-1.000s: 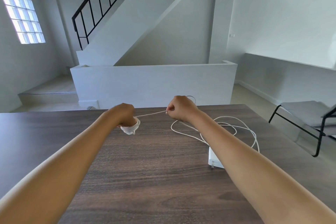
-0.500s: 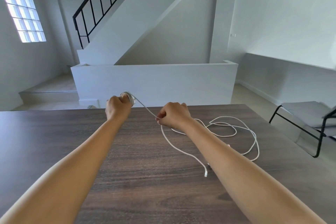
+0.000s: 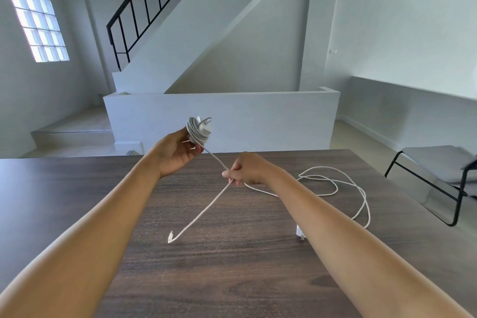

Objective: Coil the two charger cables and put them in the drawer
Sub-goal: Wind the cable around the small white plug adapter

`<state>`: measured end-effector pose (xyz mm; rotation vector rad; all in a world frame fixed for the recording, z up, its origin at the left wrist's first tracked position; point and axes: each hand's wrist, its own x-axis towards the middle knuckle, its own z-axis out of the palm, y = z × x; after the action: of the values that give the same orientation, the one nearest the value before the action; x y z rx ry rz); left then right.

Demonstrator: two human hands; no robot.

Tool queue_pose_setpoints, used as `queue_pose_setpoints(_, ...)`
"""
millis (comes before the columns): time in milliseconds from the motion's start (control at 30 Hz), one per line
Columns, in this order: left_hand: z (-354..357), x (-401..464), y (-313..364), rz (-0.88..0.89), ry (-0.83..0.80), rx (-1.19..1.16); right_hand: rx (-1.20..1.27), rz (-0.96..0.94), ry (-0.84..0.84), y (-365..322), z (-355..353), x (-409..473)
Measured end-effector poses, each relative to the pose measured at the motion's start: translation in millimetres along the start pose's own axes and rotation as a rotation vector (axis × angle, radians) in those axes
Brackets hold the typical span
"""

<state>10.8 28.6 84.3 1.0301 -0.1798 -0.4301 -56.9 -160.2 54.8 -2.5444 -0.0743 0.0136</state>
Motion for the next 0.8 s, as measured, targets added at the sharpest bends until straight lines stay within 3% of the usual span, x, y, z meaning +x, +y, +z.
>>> queue_pose_setpoints(133,-9.6,-5.2,6.1,-0.068,-0.143,0.12,0.186,0.005,-0.016,7.9,-7.9,1.5)
queue_pose_setpoints(300,-19.1,-11.8,8.5,-0.199,-0.452,0.246,0.557,-0.009,-0.224,8.8,-19.4,1.2)
queue_pose_setpoints(500,-6.3,-17.5,20.0,-0.465,-0.655,0.753,0.437,0.021,-0.263,8.5,-26.1,2.7)
queue_pose_setpoints(667,14.6,-17.7,24.4,-0.523,-0.586,1.193,0.216,0.062,-0.147,10.3,-31.9,3.3)
queue_pose_setpoints(800,16.9,-15.9,11.3,-0.408,-0.428,1.49,0.5,0.116,-0.032,13.8,-30.2,4.2)
